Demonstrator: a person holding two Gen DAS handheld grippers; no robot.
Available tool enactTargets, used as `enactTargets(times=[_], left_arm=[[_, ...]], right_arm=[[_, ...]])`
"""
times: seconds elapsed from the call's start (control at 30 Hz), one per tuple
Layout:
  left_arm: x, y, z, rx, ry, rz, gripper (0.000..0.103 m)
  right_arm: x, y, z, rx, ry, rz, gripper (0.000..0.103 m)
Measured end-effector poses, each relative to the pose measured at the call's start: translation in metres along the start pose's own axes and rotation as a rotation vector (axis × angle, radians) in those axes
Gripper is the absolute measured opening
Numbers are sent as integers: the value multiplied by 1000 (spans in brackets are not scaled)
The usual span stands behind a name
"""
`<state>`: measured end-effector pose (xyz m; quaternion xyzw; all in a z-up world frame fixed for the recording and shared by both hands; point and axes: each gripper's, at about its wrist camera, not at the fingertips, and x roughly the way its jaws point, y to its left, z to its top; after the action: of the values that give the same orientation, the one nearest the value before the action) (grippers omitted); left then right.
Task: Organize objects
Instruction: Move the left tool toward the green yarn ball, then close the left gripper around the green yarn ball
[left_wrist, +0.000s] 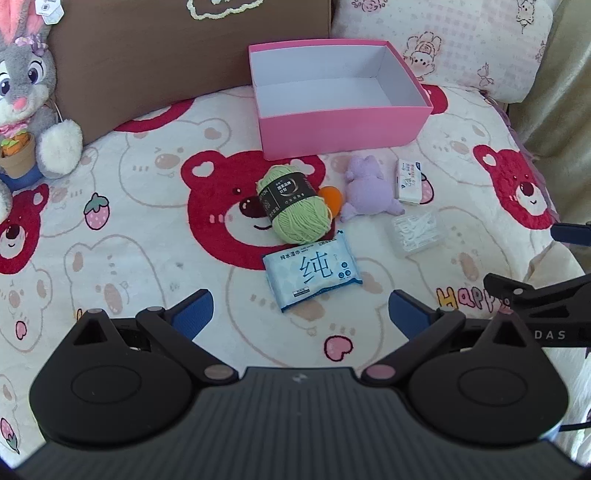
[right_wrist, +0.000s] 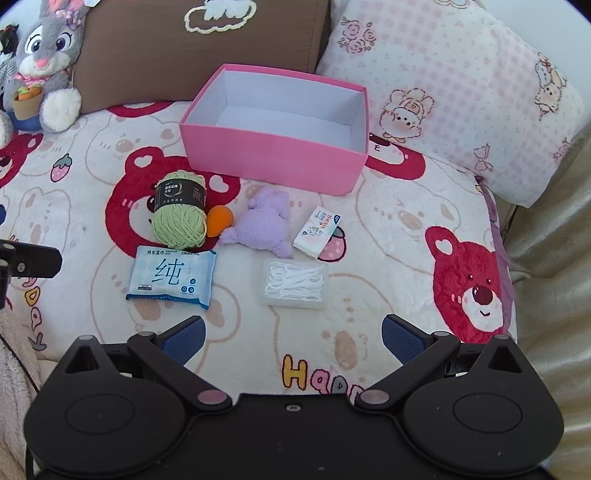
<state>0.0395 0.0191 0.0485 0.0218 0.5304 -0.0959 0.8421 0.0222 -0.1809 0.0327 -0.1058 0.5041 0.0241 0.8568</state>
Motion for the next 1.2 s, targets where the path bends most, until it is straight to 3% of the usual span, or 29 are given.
enactTargets(times=[0.17, 0.33, 0.43, 0.57, 0.7, 0.93, 1.1, 1.2], left_arm=[[7, 6, 10, -13, 22, -48, 103], [9, 13, 24, -37, -53, -23, 100], [8, 14, 37, -17, -107, -7, 100], [14, 27, 57, -67, -123, -89, 101], [24, 33, 73, -94, -153, -83, 101], [61, 48, 82, -191, -107, -150, 100], [92, 56, 81, -242, -63, -138, 100], [114, 60, 78, -254, -32, -142, 100]], right_arm=[[4, -1, 7, -7, 9, 21, 103], [11, 0, 20, -16, 1, 65, 103], [15, 2, 28, -36, -29, 132, 103], [15, 5, 38, -30, -141, 252, 103], [35, 12, 52, -17, -128, 322, 103], [78, 20, 68, 43, -121, 466, 103], [106, 41, 77, -18, -129, 443, 102], [120, 48, 80, -22, -135, 474, 102]])
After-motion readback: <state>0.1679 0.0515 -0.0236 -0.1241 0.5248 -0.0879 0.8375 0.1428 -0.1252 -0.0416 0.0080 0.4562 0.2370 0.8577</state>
